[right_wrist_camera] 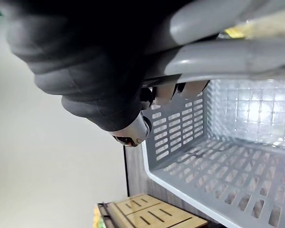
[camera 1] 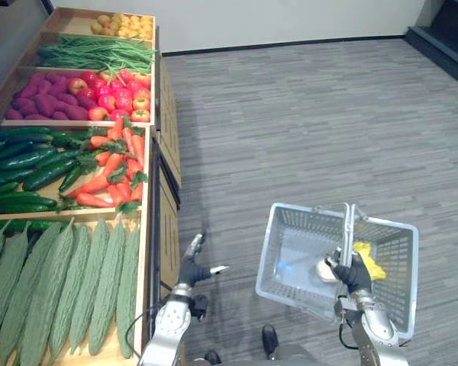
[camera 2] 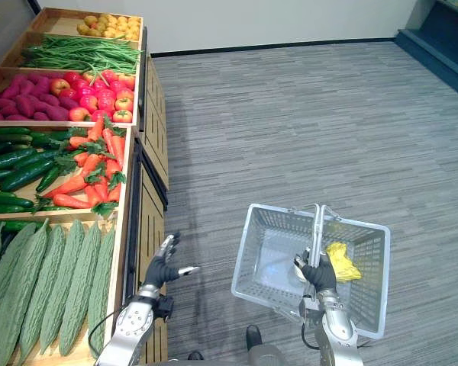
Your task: Pick vegetable in the basket
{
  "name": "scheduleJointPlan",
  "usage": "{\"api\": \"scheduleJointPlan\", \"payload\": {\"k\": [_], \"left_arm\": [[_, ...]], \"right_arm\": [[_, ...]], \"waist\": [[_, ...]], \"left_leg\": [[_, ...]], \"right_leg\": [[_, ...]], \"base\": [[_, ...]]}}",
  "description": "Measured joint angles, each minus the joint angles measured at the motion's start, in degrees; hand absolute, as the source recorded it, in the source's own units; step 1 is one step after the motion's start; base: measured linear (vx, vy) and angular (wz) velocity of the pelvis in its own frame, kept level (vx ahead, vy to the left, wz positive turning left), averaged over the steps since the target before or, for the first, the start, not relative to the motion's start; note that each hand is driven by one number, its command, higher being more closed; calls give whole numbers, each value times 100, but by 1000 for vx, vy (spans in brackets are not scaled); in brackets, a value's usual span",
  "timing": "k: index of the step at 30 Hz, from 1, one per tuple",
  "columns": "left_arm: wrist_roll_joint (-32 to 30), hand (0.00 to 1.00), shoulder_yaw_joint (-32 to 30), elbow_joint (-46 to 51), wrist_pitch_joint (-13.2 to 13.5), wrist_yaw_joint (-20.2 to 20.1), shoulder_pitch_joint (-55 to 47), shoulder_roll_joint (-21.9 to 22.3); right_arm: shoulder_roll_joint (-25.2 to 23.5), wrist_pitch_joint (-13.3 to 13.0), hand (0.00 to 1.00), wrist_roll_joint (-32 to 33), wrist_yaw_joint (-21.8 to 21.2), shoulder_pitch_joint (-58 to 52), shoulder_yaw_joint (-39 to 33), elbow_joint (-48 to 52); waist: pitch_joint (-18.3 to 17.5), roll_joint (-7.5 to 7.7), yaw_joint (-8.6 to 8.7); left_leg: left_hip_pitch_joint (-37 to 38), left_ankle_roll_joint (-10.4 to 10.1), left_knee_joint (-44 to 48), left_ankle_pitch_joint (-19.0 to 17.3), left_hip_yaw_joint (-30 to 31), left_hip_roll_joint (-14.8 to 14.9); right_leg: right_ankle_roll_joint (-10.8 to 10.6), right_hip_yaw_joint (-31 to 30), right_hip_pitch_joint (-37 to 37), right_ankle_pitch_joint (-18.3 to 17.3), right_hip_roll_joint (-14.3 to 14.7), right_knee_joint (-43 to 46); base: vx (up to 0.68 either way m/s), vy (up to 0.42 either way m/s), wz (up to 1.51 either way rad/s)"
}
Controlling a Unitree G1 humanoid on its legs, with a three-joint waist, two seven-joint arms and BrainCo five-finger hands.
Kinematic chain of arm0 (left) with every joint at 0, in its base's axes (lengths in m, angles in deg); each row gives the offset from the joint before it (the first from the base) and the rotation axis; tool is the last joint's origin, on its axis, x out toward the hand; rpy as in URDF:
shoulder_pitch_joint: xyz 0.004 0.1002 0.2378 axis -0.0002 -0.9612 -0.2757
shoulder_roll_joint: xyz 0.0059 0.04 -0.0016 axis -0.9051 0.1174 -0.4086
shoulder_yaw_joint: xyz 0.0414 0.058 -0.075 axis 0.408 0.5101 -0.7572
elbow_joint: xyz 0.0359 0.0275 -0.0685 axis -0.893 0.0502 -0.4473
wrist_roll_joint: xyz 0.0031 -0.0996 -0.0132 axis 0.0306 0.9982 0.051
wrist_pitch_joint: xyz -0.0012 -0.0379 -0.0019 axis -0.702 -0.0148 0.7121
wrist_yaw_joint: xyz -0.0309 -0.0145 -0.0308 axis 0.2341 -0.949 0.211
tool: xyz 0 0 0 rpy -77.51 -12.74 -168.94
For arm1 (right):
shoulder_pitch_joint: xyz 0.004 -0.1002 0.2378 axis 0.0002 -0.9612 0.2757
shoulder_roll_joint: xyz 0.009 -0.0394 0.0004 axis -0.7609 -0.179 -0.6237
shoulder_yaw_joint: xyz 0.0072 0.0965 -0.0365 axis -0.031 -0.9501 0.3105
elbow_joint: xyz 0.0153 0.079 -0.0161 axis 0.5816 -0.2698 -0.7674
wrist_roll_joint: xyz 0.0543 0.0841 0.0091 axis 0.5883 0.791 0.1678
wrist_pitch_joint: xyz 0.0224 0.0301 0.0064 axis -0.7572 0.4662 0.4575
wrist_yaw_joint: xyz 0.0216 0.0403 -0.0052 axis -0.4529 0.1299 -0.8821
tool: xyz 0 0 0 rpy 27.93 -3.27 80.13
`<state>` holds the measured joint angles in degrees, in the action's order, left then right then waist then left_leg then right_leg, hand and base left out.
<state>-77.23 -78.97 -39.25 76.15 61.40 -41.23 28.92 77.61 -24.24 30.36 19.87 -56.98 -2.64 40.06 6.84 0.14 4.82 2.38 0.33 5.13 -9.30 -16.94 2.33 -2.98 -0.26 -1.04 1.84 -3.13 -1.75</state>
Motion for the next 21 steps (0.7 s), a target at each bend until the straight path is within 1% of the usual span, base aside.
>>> {"api": "scheduleJointPlan", "payload": {"k": [1,2,3,4,5,6,7,8,9,10,11,12,14,15,16,17,18,19,20,21], "left_arm": [[1,0,-16,0,-3,0,-32,23],[4,0,-61,-2,-9,18,-62,121],[5,0,-104,-1,-9,30,-75,219],[5,0,-121,-1,-9,32,-76,252],[8,0,-159,0,-9,37,-84,280],[9,0,-196,5,-12,48,-101,266],[10,0,-231,5,-16,109,-132,261],[10,0,-231,7,-18,127,-140,261],[10,0,-228,11,-31,176,-159,211],[9,0,-212,13,-33,200,-159,204],[10,0,-185,20,-33,257,-153,174],[10,0,-167,37,-31,279,-109,116],[15,0,-90,35,-28,278,14,113],[14,0,21,34,-16,282,180,130],[13,0,22,35,-8,285,195,134],[12,0,23,16,2,322,217,149],[11,0,14,-54,-4,357,241,272],[10,0,15,-47,11,367,288,375],[11,0,18,-32,32,373,372,504],[11,0,27,-10,36,373,377,583]], "right_arm": [[-7,0,100,-53,22,-16,-15,0],[-42,1,100,-149,100,-37,-101,-16],[-34,1,100,-225,147,-39,-166,-89],[-34,0,100,-257,188,-38,-197,-124],[-34,1,100,-309,252,-21,-222,-192],[-35,1,100,-321,315,-15,-221,-198],[-34,2,100,-365,341,2,-219,-204],[-33,2,100,-370,344,13,-221,-208],[-55,5,100,-434,364,69,-216,-220],[-63,7,100,-448,370,75,-216,-220],[-66,15,100,-480,375,108,-217,-219],[-61,15,100,-483,392,164,-227,-216],[-17,15,100,-483,443,294,-295,-206],[58,16,100,-503,482,384,-414,-150],[76,16,100,-518,486,379,-413,-143],[150,16,100,-551,518,364,-413,-102],[272,21,100,-555,532,413,-413,-94],[356,24,100,-568,523,515,-386,-64],[437,28,100,-582,525,566,-378,102],[476,28,100,-583,527,546,-375,247]], "waist": [[0,-10,-15],[16,-33,-38],[17,-47,-60],[20,-43,-62],[27,-34,-70],[57,-5,-68],[80,-21,-64],[88,-26,-68],[152,-88,-49],[185,-90,-35],[206,-79,-34],[219,-151,-44],[288,-262,64],[389,-336,86],[389,-328,84],[399,-341,102],[419,-546,54],[405,-635,81],[408,-632,63],[410,-628,93]], "left_leg": [[-11,-8,2,-41,18,-8],[-40,-12,101,-143,58,-12],[-128,-2,329,-305,107,-6],[-182,9,463,-381,117,-8],[-245,51,729,-583,145,-31],[-289,80,987,-810,199,-81],[-296,158,1172,-1029,259,-118],[-284,194,1197,-1057,266,-118],[-79,358,1209,-1150,339,-112],[-4,368,1203,-1205,362,-98],[92,334,1201,-1289,393,-75],[198,280,1200,-1388,488,-38],[315,178,1183,-1458,683,106],[540,19,1166,-1461,865,247],[576,-54,1181,-1463,874,262],[753,-270,1295,-1513,964,378],[791,-359,1356,-1511,985,544],[732,-676,1537,-1197,1037,668],[695,-673,1764,-702,1098,641],[594,-666,2115,-254,1137,651]], "right_leg": [[-28,19,-14,-85,-12,42],[-89,48,-81,-289,-27,238],[-92,118,-244,-603,-68,651],[-116,171,-343,-764,-105,890],[-146,194,-536,-1108,-183,1463],[-180,208,-690,-1376,-296,2021],[-201,280,-930,-1447,-392,2739],[-209,308,-1012,-1451,-419,2944],[-65,552,-1525,-1509,-567,4081],[9,625,-1616,-1587,-593,4234],[34,701,-1767,-1659,-601,4260],[-10,758,-1971,-1694,-590,4125],[-134,702,-2319,-1605,-496,3619],[-195,406,-2555,-1029,-307,2781],[-187,339,-2559,-914,-294,2631],[-176,143,-2483,13,-251,2490],[-62,260,-2481,-124,-121,2741],[110,341,-2521,-393,-100,3080],[163,357,-2441,-571,-151,3305],[249,435,-2250,-662,-210,3352]], "base": [[-10,6,11],[12,31,17],[17,33,19],[32,49,23],[77,76,22],[101,91,17],[114,83,7],[122,69,10],[216,70,14],[328,61,16],[409,9,13],[464,-43,31],[461,-103,61],[423,-117,57],[680,-222,74],[521,-191,31],[738,-277,37],[601,-223,20],[561,-229,46],[453,-191,48]]}}
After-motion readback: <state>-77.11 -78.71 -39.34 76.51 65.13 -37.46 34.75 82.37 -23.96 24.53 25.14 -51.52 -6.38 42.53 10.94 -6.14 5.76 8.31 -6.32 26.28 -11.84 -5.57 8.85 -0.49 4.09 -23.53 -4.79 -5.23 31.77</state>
